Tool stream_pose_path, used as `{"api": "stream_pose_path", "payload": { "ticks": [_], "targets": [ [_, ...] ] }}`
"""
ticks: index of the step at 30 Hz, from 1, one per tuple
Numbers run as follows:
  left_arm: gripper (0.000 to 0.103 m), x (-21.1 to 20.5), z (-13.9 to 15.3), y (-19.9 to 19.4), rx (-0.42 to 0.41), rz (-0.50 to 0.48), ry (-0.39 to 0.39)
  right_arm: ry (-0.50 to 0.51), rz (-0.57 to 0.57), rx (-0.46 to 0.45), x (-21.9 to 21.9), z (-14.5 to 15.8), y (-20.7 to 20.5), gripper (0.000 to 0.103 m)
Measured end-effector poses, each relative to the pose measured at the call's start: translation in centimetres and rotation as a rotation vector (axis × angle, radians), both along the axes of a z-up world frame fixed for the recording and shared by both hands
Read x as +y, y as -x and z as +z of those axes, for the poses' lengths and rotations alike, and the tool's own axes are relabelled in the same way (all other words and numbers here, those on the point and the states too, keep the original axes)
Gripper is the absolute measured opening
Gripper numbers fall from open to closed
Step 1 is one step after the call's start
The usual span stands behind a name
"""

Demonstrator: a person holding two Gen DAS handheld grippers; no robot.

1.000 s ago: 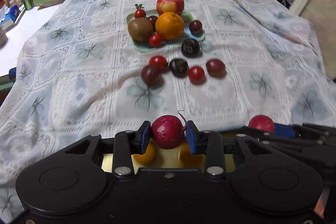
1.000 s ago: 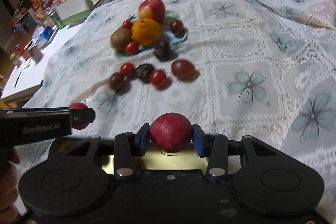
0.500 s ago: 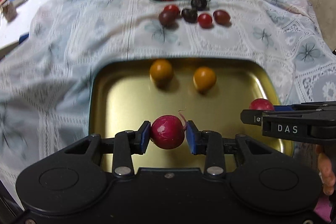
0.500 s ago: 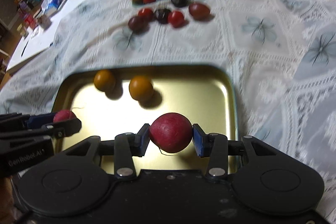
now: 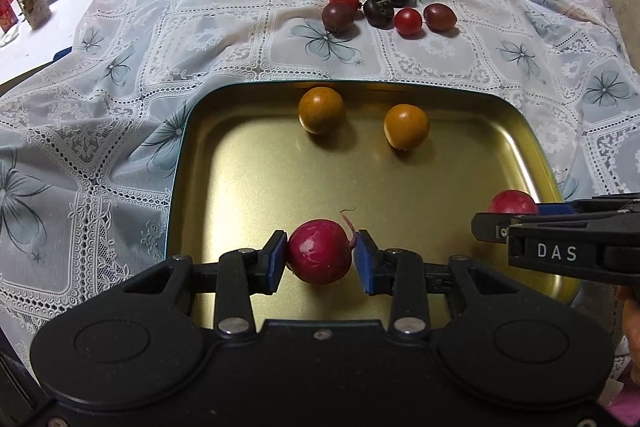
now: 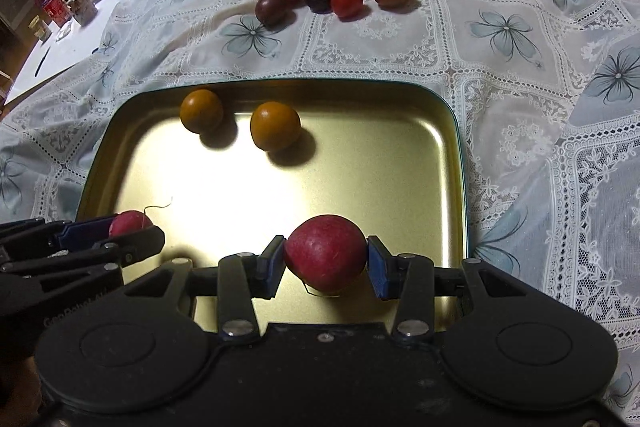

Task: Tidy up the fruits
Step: 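Carry the radish and plum over the gold tray and open both tools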

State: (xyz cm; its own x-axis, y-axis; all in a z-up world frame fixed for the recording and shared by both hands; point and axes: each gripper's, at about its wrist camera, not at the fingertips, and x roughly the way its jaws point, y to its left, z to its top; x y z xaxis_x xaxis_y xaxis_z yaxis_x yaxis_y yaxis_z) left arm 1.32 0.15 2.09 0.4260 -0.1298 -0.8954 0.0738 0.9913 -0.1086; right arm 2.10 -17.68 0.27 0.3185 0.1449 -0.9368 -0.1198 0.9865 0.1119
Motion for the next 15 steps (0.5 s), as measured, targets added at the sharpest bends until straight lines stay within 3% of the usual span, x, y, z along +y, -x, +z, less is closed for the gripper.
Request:
{"api": "stream_pose_path", "payload": {
  "ticks": [15],
  "targets": [
    [0.046,-0.15,-0.14,0.04,0.009,0.003,-0.003,0.029,0.005,-0.02,0.03,0.08,0.15,0.045]
  ]
}}
